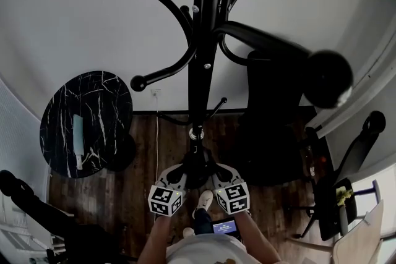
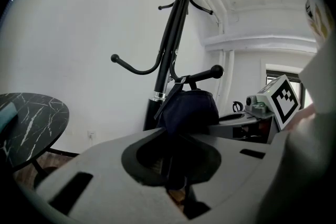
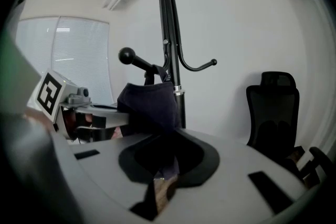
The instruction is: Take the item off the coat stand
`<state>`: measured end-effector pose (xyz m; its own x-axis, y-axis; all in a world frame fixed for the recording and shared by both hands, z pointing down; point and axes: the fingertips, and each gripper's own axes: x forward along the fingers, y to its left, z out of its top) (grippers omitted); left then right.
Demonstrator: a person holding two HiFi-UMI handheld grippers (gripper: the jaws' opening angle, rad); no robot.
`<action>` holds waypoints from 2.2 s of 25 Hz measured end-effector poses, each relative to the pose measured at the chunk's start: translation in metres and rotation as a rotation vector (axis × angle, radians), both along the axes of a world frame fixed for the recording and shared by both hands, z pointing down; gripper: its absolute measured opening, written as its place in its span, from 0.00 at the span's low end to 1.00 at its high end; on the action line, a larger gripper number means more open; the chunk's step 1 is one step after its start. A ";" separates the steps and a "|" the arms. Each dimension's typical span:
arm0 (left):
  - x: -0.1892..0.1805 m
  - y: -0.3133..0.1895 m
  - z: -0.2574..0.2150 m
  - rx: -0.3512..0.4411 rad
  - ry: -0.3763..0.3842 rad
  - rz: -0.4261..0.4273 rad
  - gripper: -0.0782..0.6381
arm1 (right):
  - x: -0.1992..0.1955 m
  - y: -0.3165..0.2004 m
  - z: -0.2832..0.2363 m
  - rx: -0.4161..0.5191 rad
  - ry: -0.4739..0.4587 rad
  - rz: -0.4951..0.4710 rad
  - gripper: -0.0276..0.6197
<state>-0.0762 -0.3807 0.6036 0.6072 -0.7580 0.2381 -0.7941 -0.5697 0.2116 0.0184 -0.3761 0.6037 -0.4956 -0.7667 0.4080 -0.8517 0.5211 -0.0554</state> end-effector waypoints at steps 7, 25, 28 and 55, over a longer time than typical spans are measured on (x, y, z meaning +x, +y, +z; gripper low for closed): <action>0.002 0.011 -0.006 0.006 0.016 0.003 0.16 | 0.003 0.012 -0.005 0.004 0.001 -0.001 0.10; -0.003 0.037 -0.019 0.031 0.016 0.000 0.16 | -0.002 0.040 -0.015 0.027 0.001 -0.007 0.10; -0.003 0.041 -0.022 0.039 0.014 0.000 0.16 | -0.002 0.043 -0.017 0.031 -0.002 -0.005 0.10; -0.011 0.084 -0.059 0.126 0.023 -0.019 0.16 | -0.010 0.085 -0.053 0.096 -0.098 0.016 0.10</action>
<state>-0.0873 -0.2967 0.5445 0.5967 -0.7924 0.1263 -0.8008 -0.5779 0.1572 0.0082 -0.2911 0.5508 -0.5172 -0.8079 0.2825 -0.8527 0.5148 -0.0889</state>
